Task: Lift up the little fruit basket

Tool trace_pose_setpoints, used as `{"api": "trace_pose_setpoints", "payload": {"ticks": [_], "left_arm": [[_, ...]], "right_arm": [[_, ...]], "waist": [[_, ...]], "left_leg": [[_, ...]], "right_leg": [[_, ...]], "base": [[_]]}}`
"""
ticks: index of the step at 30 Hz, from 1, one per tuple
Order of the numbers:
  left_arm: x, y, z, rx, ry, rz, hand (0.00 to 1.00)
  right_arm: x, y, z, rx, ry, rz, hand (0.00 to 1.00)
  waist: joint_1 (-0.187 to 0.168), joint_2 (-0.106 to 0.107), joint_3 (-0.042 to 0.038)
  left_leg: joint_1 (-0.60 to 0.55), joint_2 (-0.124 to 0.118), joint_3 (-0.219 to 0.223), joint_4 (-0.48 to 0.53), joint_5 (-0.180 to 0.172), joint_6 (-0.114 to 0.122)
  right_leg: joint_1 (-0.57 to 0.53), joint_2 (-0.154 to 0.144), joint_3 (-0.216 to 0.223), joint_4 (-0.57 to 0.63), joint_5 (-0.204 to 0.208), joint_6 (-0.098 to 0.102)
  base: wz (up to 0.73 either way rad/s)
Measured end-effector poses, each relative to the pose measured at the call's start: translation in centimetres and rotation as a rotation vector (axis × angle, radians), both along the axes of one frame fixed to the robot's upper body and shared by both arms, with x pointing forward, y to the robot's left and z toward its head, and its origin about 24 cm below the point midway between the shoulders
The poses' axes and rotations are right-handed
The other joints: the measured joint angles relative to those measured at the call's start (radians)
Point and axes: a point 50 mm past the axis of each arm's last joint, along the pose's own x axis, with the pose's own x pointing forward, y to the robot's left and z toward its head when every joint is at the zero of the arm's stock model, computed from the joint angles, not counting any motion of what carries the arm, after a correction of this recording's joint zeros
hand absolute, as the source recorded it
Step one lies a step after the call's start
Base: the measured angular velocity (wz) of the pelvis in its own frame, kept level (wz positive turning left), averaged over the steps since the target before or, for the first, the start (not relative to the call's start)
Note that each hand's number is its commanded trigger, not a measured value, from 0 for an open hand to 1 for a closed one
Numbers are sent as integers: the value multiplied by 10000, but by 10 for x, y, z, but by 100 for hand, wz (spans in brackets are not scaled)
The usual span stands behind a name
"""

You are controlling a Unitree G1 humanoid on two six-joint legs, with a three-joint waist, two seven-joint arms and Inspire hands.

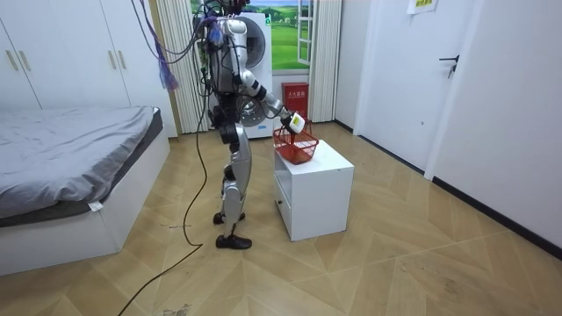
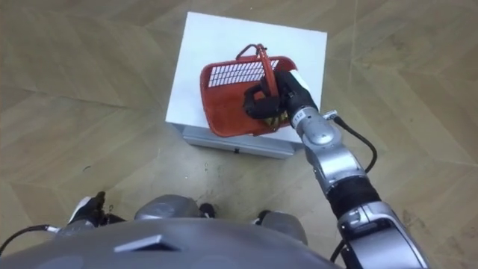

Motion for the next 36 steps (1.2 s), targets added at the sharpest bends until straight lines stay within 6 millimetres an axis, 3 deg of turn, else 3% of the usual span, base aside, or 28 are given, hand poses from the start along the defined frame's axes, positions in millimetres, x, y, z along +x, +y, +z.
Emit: {"api": "trace_pose_setpoints", "payload": {"ticks": [9,10,11,12,13,21,36], "left_arm": [[-11,-4,-2,-230,411,-15,0],[-13,-5,-2,-236,440,3,0],[-13,-5,-3,-240,446,8,0],[-15,-6,-3,-247,498,30,0],[-16,-6,-3,-251,518,40,0],[-22,-6,-3,-56,611,-44,0],[-35,-11,-4,-177,786,55,0]], "right_arm": [[-6,-1,-8,151,358,62,100],[-6,-1,-8,176,356,52,96],[-6,-1,-8,178,348,45,63],[-6,-2,-8,174,331,22,11],[-6,-2,-8,151,328,11,0],[-10,-12,-15,-263,529,-487,0],[-10,-31,-17,-423,403,-2325,0]], "waist": [[8,142,-43],[-12,161,-48],[-28,170,-54],[-47,187,-66],[-50,204,-78],[-29,228,-137],[-47,80,-93]], "left_leg": [[-528,30,-2,116,3,-5],[-538,30,8,116,3,-5],[-542,31,6,116,3,-5],[-547,32,9,116,3,-5],[-552,31,-14,115,3,-6],[-563,29,-56,102,4,-7],[-708,20,-309,160,10,-16]], "right_leg": [[-339,34,-106,-111,3,-4],[-348,33,-113,-113,3,-4],[-349,34,-111,-114,3,-4],[-350,37,-111,-117,2,-4],[-347,39,-127,-118,2,-4],[-340,39,-139,-116,2,-3],[-330,40,-404,-127,2,-4]], "base": [[5],[0],[0],[0],[3],[2],[5]]}}
